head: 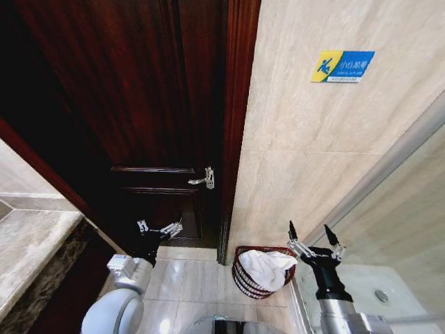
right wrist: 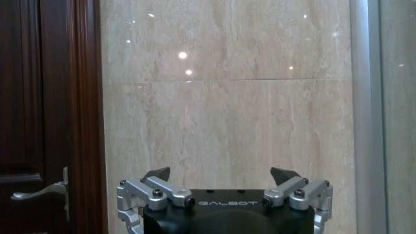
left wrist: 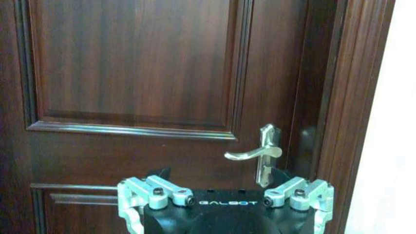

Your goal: Discard the used towel into the hamper.

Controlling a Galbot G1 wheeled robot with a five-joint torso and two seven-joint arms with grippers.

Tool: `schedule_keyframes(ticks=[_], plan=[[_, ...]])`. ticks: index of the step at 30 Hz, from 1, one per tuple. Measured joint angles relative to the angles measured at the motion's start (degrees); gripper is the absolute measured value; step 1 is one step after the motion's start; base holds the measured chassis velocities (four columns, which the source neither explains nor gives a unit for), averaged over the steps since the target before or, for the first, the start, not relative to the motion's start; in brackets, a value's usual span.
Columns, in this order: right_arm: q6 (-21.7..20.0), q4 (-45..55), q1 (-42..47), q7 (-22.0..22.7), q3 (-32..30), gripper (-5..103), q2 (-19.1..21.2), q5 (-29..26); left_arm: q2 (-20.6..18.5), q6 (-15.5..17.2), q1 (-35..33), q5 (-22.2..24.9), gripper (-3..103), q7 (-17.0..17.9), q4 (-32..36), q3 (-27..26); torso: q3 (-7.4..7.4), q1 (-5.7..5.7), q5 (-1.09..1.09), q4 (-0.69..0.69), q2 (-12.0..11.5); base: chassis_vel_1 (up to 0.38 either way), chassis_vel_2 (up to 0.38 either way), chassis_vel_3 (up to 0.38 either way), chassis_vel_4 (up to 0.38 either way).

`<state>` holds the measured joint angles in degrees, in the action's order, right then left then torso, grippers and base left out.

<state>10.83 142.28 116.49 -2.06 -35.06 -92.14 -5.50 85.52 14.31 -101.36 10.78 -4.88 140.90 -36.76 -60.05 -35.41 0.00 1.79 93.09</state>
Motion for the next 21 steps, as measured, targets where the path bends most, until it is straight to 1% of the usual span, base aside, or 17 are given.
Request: schedule_keyframes(ticks=[8,12,16,19,21], plan=[[0.0,0.0,0.0,0.0,0.0,100,0.0,0.0,0.0,0.0,0.0,0.0,100,0.0,0.0,0.0,0.0,-0.01,0.0,0.0,-0.02,0.0,0.0,0.0,0.0],[0.0,0.0,0.0,0.0,0.0,100,0.0,0.0,0.0,0.0,0.0,0.0,100,0.0,0.0,0.0,-0.01,-0.02,0.0,0.0,-0.03,0.052,-0.044,-0.048,0.068],[0.0,0.0,0.0,0.0,0.0,100,0.0,0.0,0.0,0.0,0.0,0.0,100,0.0,0.0,0.0,0.0,-0.01,0.01,0.0,-0.03,0.125,-0.112,-0.121,0.12],[0.0,0.0,0.0,0.0,0.01,100,0.0,0.0,0.0,0.0,0.0,0.0,100,0.0,0.0,0.0,0.0,0.0,-0.02,0.0,-0.03,0.17,-0.147,-0.197,0.171],[0.0,0.0,0.0,0.0,0.01,100,0.0,0.0,0.0,0.0,0.0,0.0,100,0.0,0.0,0.0,0.01,0.03,0.01,0.0,-0.02,0.217,-0.203,-0.207,0.218]])
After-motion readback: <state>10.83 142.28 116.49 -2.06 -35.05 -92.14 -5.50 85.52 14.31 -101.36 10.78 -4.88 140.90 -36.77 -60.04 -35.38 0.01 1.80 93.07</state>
